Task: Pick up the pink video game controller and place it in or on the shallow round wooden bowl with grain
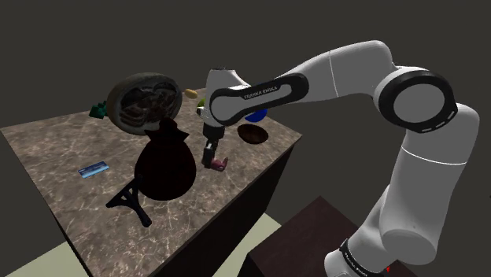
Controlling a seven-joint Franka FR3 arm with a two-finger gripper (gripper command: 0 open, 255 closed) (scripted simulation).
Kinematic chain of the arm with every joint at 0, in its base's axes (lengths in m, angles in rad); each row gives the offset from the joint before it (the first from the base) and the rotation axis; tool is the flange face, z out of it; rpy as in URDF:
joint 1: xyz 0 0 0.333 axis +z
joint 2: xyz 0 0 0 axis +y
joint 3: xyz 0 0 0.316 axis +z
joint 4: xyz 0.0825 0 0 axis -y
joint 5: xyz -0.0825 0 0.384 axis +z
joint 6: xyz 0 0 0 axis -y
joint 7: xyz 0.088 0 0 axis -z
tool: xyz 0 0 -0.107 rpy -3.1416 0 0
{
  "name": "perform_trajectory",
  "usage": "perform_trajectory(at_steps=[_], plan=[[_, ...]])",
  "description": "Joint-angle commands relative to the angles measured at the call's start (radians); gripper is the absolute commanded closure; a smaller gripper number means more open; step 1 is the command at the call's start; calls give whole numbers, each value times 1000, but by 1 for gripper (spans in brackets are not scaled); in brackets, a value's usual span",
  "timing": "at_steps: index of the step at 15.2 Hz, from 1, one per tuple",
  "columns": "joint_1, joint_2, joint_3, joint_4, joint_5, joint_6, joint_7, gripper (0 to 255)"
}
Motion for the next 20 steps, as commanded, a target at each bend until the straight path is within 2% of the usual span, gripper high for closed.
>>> perform_trajectory(at_steps=[1, 3, 11, 20], plan=[[-1, -16, 1, 8, 2, -24, 0, 255], [-2, -25, 1, 16, 3, -42, 0, 255], [-110, 11, -64, 76, 3, -77, -170, 255], [-227, 115, -128, 238, 0, -146, -346, 255]])
